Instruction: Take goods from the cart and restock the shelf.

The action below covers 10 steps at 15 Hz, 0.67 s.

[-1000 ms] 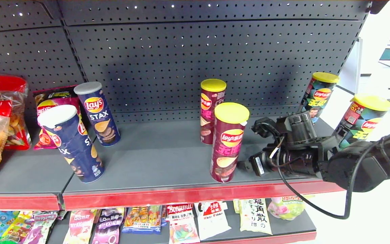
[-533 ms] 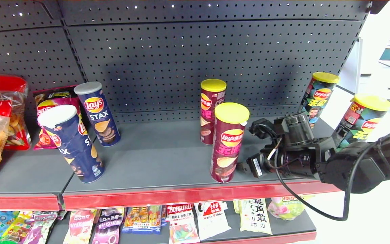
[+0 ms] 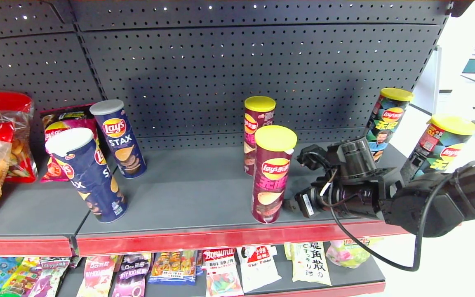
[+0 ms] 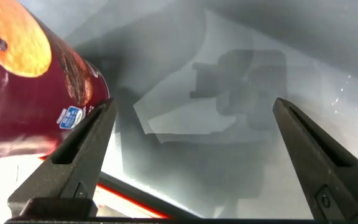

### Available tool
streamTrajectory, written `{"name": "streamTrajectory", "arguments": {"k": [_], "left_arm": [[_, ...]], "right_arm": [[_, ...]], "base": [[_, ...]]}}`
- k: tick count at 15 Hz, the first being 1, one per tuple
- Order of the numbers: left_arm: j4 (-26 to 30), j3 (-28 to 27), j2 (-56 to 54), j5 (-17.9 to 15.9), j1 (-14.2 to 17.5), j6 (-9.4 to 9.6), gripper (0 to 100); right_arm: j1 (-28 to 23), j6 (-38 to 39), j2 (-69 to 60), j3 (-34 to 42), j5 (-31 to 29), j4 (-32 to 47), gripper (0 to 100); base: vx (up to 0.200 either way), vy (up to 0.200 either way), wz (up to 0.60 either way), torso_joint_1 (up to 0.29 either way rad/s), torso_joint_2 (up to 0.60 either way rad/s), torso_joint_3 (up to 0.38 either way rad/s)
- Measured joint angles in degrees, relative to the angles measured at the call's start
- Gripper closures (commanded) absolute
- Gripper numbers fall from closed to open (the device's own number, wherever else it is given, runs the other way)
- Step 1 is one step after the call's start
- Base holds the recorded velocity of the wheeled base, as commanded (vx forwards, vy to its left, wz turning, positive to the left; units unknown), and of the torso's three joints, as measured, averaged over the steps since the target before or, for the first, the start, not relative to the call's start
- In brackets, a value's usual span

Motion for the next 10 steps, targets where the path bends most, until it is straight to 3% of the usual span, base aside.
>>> {"name": "streamTrajectory", "arguments": {"k": [10], "left_arm": [[0.0, 0.0, 0.0, 0.0, 0.0, 0.00, 0]], "right_arm": [[2.0, 0.0, 0.2, -0.9, -0.1, 0.0, 0]], "base": [[0.000, 0.000, 0.00, 0.000, 0.00, 0.000]]}}
